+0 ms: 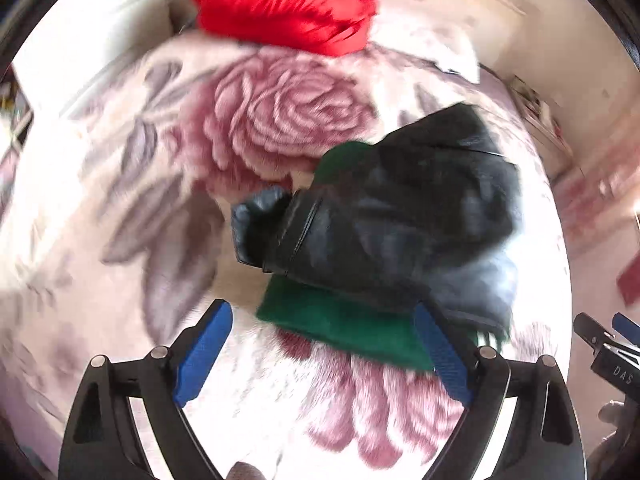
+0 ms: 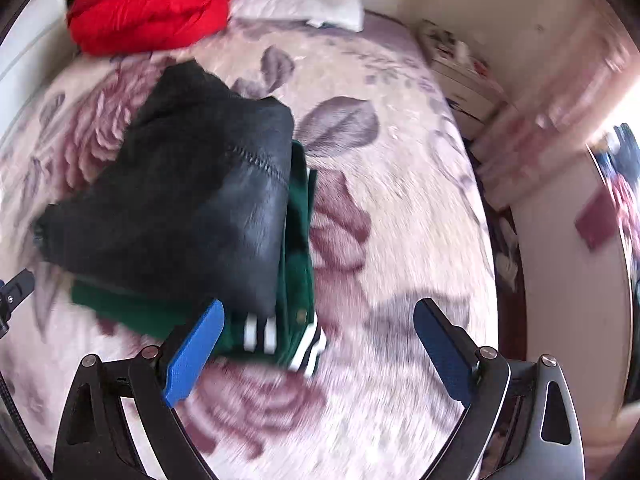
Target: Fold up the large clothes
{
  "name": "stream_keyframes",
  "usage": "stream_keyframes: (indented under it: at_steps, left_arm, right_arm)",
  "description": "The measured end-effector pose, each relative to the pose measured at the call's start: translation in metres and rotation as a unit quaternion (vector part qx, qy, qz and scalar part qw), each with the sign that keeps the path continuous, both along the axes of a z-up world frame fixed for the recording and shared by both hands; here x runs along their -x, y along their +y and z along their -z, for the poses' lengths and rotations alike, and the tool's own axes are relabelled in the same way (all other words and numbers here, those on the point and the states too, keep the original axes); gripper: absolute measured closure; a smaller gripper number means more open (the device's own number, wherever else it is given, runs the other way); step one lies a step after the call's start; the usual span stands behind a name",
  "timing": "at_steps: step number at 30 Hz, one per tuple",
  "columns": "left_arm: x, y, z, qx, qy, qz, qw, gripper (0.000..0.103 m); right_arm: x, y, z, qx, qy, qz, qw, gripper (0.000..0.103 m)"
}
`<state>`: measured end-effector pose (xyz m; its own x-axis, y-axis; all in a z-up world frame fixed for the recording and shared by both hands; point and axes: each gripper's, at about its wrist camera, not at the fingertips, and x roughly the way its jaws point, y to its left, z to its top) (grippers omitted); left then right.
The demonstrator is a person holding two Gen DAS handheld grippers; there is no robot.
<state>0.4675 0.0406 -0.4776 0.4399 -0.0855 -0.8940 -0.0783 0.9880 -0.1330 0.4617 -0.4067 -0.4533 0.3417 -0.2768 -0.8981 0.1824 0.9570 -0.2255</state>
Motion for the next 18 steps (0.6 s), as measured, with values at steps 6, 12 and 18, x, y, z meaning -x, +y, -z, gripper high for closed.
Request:
stream_keyframes:
  at_steps: [6, 12, 18]
  left_arm:
    - [0.041, -0.007, -0.086, -0.041, -0.035, 0.037, 0.9979, 0.009]
    - [0.12, -0.026, -0.181, -0.065, -0.086, 0.083, 0.9907, 0.009]
    - [0.196, -0.026, -0.266, -0.063, -0.13, 0.087, 0.9857, 0.008]
  right_arm:
    - [0.111, 0.0, -0.111, -0.008, -0.039, 0.035, 0.999, 0.006]
    - [0.228, 0.009, -0.233, 0.008, -0.088, 0.04, 0.995, 0.006]
    - [0.33, 0.009, -0.35, 0.022, -0.14, 0.042, 0.989, 0.006]
